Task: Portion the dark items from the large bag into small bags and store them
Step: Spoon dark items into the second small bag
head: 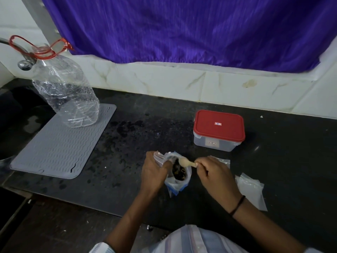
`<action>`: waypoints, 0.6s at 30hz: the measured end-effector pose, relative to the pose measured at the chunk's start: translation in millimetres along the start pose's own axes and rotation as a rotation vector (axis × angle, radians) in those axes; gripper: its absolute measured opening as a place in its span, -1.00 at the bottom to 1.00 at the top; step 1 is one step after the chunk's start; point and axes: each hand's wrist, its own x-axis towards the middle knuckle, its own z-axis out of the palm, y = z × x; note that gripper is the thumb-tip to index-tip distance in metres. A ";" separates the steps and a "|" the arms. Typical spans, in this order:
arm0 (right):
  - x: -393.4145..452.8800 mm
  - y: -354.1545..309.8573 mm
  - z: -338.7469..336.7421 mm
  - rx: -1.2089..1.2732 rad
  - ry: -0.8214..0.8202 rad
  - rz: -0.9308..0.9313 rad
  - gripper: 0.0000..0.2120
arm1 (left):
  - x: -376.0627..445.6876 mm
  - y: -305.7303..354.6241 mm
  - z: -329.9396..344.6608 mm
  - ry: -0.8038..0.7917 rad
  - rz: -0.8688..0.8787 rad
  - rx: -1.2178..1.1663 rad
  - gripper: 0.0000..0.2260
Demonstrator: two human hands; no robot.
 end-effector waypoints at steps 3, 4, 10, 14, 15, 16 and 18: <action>0.0 5.0 18.0 -0.069 -0.137 0.065 -0.85 | 5.6 -2.6 2.7 0.009 -0.118 -0.035 -0.68; -0.1 4.4 22.0 -0.093 -0.173 0.073 -0.85 | 7.0 -2.9 3.6 0.000 -0.164 -0.059 -0.66; 1.8 -3.3 33.9 -0.241 -0.268 0.051 -0.83 | 16.3 -17.0 10.9 -0.136 -0.392 -0.290 -0.45; 2.5 -2.4 35.0 -0.229 -0.318 0.072 -0.83 | 20.3 -16.5 13.3 -0.209 -0.497 -0.492 -0.37; 2.5 -2.3 34.4 -0.202 -0.334 0.099 -0.83 | 19.2 -14.6 13.3 -0.224 -0.524 -0.548 -0.40; 2.0 -1.6 33.4 -0.167 -0.346 0.130 -0.84 | 16.0 -8.7 12.7 -0.239 -0.531 -0.596 -0.47; -1.0 1.5 32.5 -0.095 -0.348 0.178 -0.85 | 12.8 -6.5 13.8 -0.250 -0.540 -0.657 -0.55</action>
